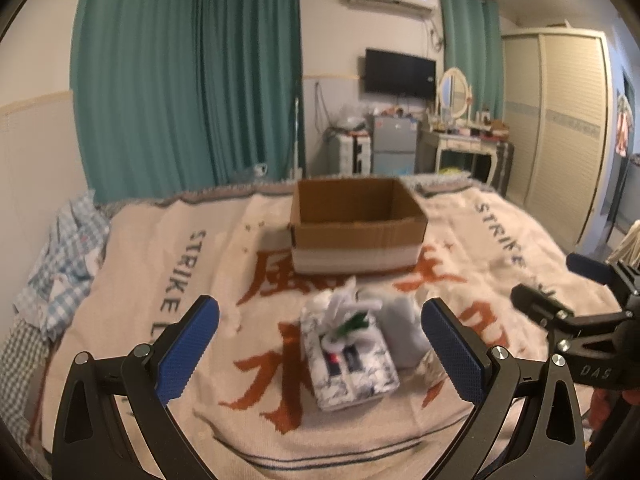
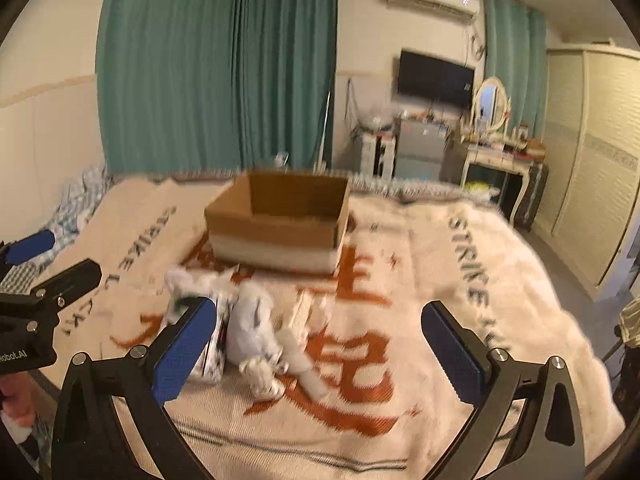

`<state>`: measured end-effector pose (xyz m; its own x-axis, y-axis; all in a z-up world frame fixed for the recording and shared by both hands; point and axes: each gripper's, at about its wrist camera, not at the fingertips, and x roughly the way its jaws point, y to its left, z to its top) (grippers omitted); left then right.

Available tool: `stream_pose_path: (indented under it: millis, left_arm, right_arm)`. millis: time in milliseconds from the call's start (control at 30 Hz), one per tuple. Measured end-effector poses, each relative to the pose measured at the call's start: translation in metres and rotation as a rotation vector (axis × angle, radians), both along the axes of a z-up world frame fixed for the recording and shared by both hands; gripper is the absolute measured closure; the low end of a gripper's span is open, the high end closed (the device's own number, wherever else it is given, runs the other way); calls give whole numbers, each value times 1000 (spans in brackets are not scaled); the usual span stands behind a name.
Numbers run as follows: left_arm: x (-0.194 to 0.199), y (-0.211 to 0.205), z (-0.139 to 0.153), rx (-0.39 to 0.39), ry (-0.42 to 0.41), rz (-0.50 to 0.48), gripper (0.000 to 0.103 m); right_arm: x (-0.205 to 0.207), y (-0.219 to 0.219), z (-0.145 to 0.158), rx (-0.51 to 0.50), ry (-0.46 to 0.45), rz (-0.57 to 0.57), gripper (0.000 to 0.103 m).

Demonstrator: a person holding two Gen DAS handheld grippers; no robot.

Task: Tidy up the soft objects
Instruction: 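Grasp the floral tissue pack with the left tool while the right tool grasps a white sock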

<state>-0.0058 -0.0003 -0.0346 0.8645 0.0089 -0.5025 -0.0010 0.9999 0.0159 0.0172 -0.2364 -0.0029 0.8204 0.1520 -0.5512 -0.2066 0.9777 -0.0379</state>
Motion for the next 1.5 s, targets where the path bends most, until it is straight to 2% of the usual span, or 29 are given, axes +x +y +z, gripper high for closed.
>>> stream_pose_path:
  millis: [67,200,367,467,500,667,800,1000,1133,1200,1333,1500]
  left_arm:
    - [3,0,-12,7,25,-2,0]
    - [13,4,-40,10,98,10,0]
    - [25,14,-63,-38,175,34,1]
    - [28,11,-72,-52,194,28,1]
    - [28,12,-74,-60,199,23,1]
    - [30,-2,-84,-87,235,-33,1]
    - [39,-14,-101,-98,304,-79,1]
    - [51,-19,-116,-162,362,-83,1]
    - [58,-26,-119,-113,341,-54,1]
    - [63,-26,-121,-98,338,-46,13]
    - [63,-21,-119,-91,342,-73,24]
    - [52,-16,-102,-72,343,-103,28]
  right_arm:
    - [6,8,-19,-1,60,23,3]
    - [22,27,-68,-35,198,71,19]
    - [39,41,-109,-51,310,95,36]
    - [47,43,-121,-37,358,103,53]
    - [48,43,-123,-31,371,107,75]
    - [44,32,-105,5,318,89,76]
    - [48,25,-87,5,280,51,76]
    - [52,24,-88,11,291,37,76]
    - [53,25,-91,3,295,41,76]
    - [54,25,-92,3,297,42,76]
    - [53,25,-91,-1,294,43,76]
    - [46,27,-76,1,262,51,76]
